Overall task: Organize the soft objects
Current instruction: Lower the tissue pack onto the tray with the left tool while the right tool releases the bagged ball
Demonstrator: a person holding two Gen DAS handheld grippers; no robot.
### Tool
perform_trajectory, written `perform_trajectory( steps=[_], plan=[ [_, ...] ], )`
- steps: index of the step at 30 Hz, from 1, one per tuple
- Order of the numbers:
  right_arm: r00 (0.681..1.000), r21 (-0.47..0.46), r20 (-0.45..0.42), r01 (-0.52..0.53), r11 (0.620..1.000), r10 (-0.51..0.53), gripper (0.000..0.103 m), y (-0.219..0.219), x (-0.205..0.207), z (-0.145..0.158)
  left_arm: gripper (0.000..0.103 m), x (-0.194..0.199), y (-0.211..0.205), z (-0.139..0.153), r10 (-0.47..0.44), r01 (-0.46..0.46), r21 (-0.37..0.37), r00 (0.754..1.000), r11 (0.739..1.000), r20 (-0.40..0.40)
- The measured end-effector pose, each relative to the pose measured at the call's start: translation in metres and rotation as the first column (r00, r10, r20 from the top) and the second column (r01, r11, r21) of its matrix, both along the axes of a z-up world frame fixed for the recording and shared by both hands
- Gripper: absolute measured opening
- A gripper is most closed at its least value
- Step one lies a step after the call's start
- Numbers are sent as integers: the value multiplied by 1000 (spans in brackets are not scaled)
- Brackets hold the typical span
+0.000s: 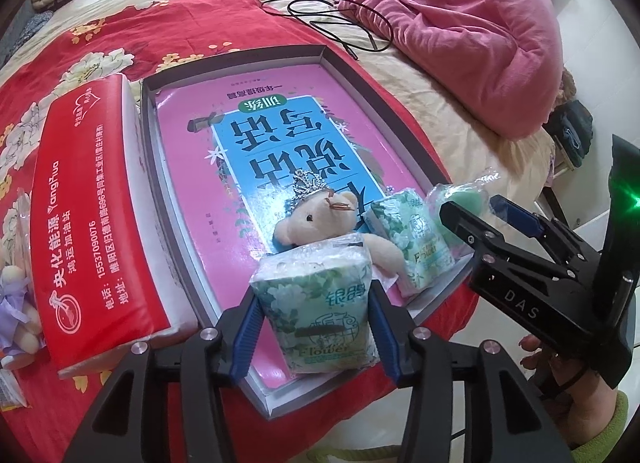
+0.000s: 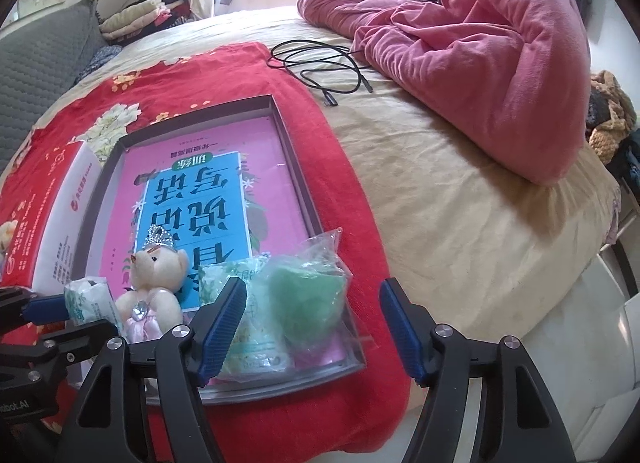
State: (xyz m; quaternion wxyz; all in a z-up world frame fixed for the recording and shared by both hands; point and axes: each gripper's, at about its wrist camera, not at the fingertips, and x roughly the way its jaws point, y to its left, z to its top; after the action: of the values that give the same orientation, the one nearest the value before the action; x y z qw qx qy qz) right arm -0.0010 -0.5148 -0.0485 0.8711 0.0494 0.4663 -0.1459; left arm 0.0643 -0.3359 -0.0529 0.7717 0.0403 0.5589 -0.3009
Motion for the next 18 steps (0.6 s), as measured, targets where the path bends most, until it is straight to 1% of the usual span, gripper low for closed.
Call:
perform_trajectory(
  steps=[2, 5, 7, 14, 16, 18],
  plan=[
    [1000, 0, 1, 4, 1000, -4, 71, 0, -2, 1, 54, -1, -1, 1, -6, 6, 6, 1000, 1000, 6],
    [1000, 5, 8, 8, 1000, -8, 71, 1, -4, 3, 57, -1, 0, 4, -12, 12, -9, 1000, 1000, 7],
    [1000, 7, 12, 5, 1000, -5, 71, 2, -5, 5, 62, -1, 0, 6, -14, 14, -12, 1000, 1000, 13],
    [1000, -3, 19, -2, 1000, 3, 71, 7, -5, 12, 63, -1, 4, 11, -11, 11, -16, 1000, 1000, 20],
    [1000, -5, 21, -1, 1000, 1, 71, 8, -5, 14, 69, -2, 4, 13, -14, 15, -15, 1000, 1000, 26],
    [1000, -9, 24, 0, 1000, 0, 72, 9, -5, 17, 70, -3, 5, 15, -18, 19, -16, 999, 1000, 32]
  ],
)
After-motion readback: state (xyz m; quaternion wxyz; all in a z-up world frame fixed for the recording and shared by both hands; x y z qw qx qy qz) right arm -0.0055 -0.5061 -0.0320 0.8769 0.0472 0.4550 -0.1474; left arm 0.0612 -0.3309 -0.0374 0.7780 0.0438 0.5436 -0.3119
